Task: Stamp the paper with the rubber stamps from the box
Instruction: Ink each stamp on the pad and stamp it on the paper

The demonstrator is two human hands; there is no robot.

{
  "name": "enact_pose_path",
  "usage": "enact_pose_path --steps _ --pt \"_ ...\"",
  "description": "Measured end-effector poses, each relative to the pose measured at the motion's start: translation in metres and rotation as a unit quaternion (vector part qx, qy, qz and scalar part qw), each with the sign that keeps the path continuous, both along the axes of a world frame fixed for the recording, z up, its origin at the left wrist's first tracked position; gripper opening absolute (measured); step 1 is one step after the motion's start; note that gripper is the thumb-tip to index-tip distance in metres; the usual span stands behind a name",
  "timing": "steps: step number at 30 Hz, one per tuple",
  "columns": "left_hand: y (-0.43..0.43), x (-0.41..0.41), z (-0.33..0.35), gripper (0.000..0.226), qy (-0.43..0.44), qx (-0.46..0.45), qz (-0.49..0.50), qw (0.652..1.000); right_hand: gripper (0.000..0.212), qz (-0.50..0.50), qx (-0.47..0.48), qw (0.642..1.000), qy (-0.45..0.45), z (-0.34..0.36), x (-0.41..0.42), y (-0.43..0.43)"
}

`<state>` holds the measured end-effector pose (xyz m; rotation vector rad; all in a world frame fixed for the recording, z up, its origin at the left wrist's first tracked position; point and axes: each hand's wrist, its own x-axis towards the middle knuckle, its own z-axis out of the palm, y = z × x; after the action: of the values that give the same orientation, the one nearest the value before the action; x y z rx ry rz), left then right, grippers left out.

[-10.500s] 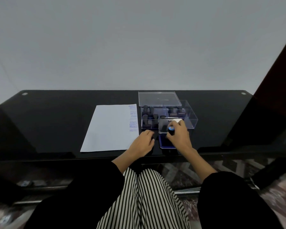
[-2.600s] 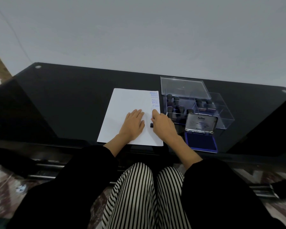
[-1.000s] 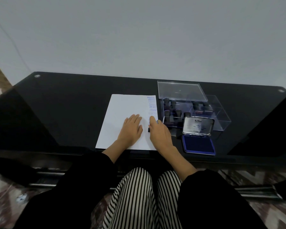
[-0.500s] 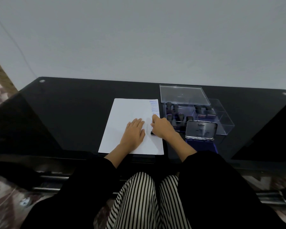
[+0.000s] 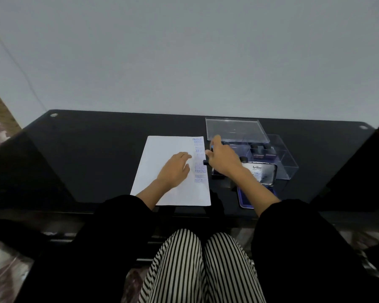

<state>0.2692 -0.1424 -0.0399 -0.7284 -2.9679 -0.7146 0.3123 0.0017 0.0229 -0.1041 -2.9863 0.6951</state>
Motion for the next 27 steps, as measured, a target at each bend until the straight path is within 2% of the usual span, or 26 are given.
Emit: enact_pose_path --steps 10,14,22,27 --pt "0.040 -0.001 0.052 0.035 0.042 0.053 -0.054 0.996 0.038 -0.044 0.022 0.998 0.035 0.028 -0.005 0.045" --pt "0.061 -0.013 0.061 0.035 0.042 0.054 -0.068 0.995 0.035 -0.064 0.034 0.996 0.045 0.035 -0.020 0.066" --pt "0.101 -0.057 0.054 0.041 0.021 0.017 -0.081 0.996 0.032 -0.084 0.066 0.992 0.062 0.026 -0.069 0.100" --pt "0.119 -0.081 0.031 0.044 0.020 -0.004 -0.098 0.995 0.038 -0.088 0.116 0.989 0.007 0.003 -0.097 0.112"
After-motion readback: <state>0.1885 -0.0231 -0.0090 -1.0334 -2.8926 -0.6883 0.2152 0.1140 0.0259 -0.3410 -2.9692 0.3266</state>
